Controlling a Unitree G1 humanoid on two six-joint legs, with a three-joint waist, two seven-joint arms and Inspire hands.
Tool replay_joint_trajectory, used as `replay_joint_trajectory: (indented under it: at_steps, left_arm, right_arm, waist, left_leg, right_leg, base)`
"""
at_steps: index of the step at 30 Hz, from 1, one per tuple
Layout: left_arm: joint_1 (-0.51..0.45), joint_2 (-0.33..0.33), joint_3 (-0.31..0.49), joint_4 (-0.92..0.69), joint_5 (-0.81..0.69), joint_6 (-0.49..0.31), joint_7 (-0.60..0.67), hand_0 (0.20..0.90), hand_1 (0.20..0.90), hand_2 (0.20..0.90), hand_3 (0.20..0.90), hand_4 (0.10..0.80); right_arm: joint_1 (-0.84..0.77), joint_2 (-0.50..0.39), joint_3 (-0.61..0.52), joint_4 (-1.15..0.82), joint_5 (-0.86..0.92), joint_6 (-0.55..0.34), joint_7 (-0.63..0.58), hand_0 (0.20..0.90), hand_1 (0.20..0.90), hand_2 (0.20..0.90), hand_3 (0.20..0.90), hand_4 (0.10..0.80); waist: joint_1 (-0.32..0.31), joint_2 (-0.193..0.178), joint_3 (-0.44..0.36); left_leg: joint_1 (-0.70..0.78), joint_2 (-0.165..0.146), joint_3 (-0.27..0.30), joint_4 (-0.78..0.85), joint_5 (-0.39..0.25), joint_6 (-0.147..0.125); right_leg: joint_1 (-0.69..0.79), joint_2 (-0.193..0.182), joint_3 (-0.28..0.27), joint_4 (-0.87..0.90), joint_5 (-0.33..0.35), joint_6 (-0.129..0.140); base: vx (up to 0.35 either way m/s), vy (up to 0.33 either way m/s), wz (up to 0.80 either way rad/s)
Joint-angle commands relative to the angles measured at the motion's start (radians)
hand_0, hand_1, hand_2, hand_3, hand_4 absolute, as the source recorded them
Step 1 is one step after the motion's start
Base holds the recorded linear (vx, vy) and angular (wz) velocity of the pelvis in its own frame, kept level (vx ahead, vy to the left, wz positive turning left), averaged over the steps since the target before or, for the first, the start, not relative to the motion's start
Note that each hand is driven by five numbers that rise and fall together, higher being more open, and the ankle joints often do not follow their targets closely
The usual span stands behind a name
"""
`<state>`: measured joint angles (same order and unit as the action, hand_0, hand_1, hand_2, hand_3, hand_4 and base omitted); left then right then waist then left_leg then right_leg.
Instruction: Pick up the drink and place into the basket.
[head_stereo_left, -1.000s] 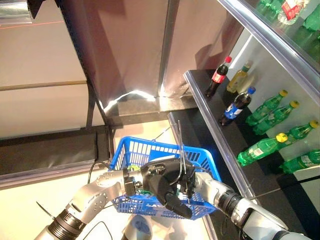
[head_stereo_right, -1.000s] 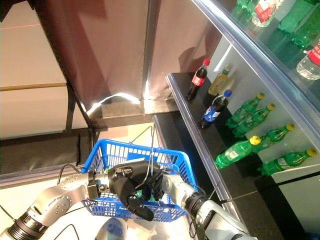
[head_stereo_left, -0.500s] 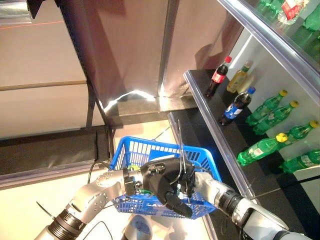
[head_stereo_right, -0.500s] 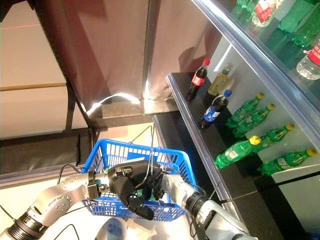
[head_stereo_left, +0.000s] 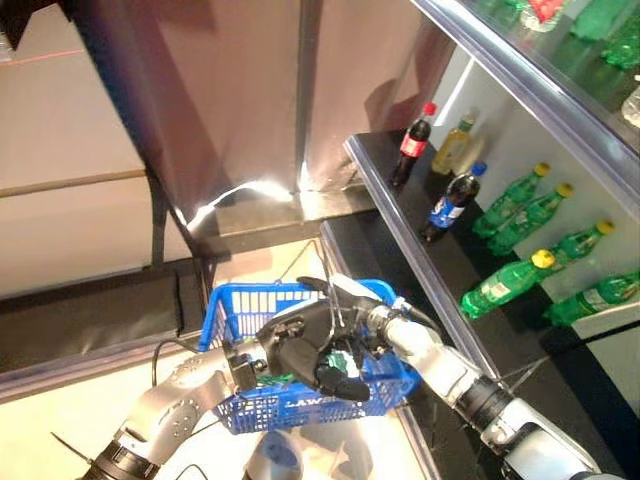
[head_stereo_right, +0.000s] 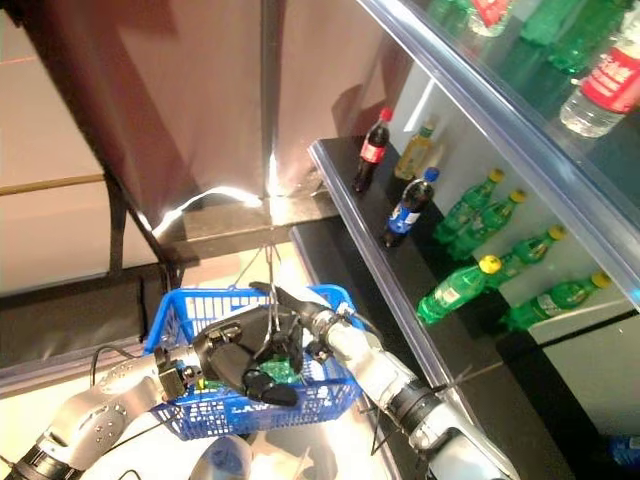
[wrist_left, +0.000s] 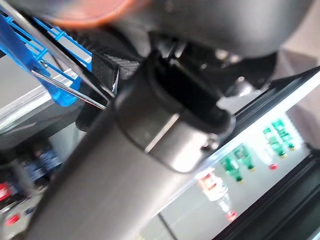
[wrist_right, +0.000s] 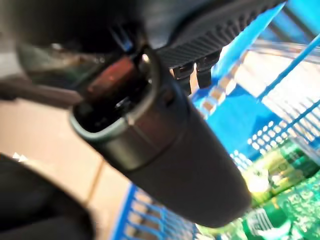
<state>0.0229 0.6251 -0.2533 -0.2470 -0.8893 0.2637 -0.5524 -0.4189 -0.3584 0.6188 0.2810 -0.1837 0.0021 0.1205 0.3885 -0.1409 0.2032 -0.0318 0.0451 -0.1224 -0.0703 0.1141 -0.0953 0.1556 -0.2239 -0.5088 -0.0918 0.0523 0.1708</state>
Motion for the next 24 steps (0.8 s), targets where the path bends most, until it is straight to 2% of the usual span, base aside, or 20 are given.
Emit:
replay_joint_trajectory:
  at_steps: [1,10,24]
  left_arm:
    - [-0.149,-0.152,0.11,-0.203,-0.159,-0.301,-0.043,0.3,0.3,0.3,0.2,0.1]
    - [-0.119,-0.167,0.189,-0.148,-0.142,-0.357,0.052,0.3,0.3,0.3,0.2,0.1]
    - [-0.104,-0.187,0.245,-0.063,-0.094,-0.441,0.231,0.3,0.3,0.3,0.2,0.1]
  right_arm:
    - [-0.011,-0.068,-0.032,-0.089,0.062,-0.102,-0.061,0.9,0.9,0.9,0.9,0.8]
    - [0.055,-0.087,-0.104,-0.155,0.095,-0.146,-0.084,0.9,0.9,0.9,0.9,0.8]
    - [0.116,-0.089,-0.109,-0.172,0.124,-0.147,-0.076,0.9,0.9,0.9,0.9,0.8]
  waist:
    - [-0.013,0.064,-0.16]
    - [-0.049,0.071,-0.169]
    - [-0.084,0.069,-0.177]
  left_leg:
    - [0.008,-0.035,-0.018,-0.017,0.006,0.028]
    - [0.013,-0.027,0.02,-0.017,0.004,0.03]
    - [0.024,-0.017,0.054,-0.017,-0.005,0.028]
  right_leg:
    - [0.045,0.02,-0.013,0.005,0.005,-0.017]
    - [0.037,0.011,0.003,0.005,0.006,-0.012]
    - [0.025,0.012,0.034,0.005,0.005,-0.011]
  base:
    - [-0.021,0.002,-0.07]
    - [-0.037,-0.002,-0.07]
    - [-0.024,-0.014,-0.05]
